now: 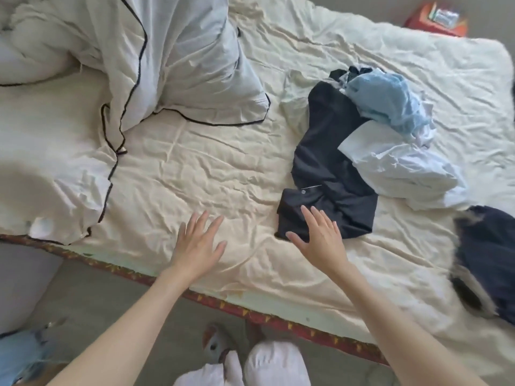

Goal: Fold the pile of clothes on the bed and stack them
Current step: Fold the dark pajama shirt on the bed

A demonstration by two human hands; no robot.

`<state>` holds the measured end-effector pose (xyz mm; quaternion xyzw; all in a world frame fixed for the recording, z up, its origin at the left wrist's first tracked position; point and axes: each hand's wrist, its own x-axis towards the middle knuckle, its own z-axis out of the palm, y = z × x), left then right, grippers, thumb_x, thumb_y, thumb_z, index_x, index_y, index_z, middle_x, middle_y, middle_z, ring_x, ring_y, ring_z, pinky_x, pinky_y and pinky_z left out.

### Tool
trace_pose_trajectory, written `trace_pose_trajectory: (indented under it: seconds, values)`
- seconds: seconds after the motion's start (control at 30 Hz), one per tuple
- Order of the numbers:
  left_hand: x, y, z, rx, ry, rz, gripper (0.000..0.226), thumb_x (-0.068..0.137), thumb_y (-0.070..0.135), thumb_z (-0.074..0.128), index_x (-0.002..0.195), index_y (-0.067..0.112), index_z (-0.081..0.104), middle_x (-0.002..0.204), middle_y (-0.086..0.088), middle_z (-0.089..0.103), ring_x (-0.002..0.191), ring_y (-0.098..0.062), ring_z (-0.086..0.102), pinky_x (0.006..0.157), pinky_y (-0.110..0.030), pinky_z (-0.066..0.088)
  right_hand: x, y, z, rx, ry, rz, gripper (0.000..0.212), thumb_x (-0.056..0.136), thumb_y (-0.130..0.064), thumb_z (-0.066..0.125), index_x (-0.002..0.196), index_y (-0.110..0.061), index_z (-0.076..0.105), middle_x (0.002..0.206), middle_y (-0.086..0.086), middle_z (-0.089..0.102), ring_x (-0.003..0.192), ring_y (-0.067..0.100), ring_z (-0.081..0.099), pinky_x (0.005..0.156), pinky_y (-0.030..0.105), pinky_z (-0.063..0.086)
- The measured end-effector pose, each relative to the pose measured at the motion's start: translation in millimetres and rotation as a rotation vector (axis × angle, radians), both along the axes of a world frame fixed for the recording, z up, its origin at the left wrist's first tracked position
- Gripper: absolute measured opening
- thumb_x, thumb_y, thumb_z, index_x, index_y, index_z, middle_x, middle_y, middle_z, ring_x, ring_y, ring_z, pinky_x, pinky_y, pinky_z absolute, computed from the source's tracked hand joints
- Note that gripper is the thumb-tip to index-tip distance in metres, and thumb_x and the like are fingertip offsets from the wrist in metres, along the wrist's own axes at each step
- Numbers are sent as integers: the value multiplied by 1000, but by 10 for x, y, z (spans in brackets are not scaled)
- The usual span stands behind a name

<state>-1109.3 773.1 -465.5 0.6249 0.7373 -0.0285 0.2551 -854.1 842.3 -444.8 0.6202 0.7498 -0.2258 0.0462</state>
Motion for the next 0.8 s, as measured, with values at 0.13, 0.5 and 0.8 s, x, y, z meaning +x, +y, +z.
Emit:
trace_pose_trajectory:
  seconds: [0.13, 0.5, 0.8]
  values:
    - [185, 382, -588, -97, -9, -66, 61, 98, 45, 35, 151, 31, 9, 160, -4, -1, 146, -23, -7, 117, -42, -1, 212, 465, -558, -72, -42, -86, 68, 95, -47, 46, 150, -16, 22, 155, 7, 26, 144, 22, 19, 116, 37, 21]
    - [361, 972, -2182, -302, 73, -149, 83, 89, 58, 45, 148, 37, -9, 157, -2, -21, 145, -25, -15, 116, -47, 3, 451, 1631, -1997, 106, -249, 128, 64, 96, -32, 51, 149, -14, 22, 153, 8, 29, 142, 26, 23, 109, 39, 27]
    - [345, 1200, -2017, -275, -149, -7, 60, 94, 36, 52, 148, 26, 28, 159, -8, 12, 146, -21, 11, 115, -36, 16, 282, 1407, -2013, 126, 35, -90, 27, 97, -14, 48, 91, -4, 71, 89, 11, 64, 88, 28, 55, 74, 35, 40]
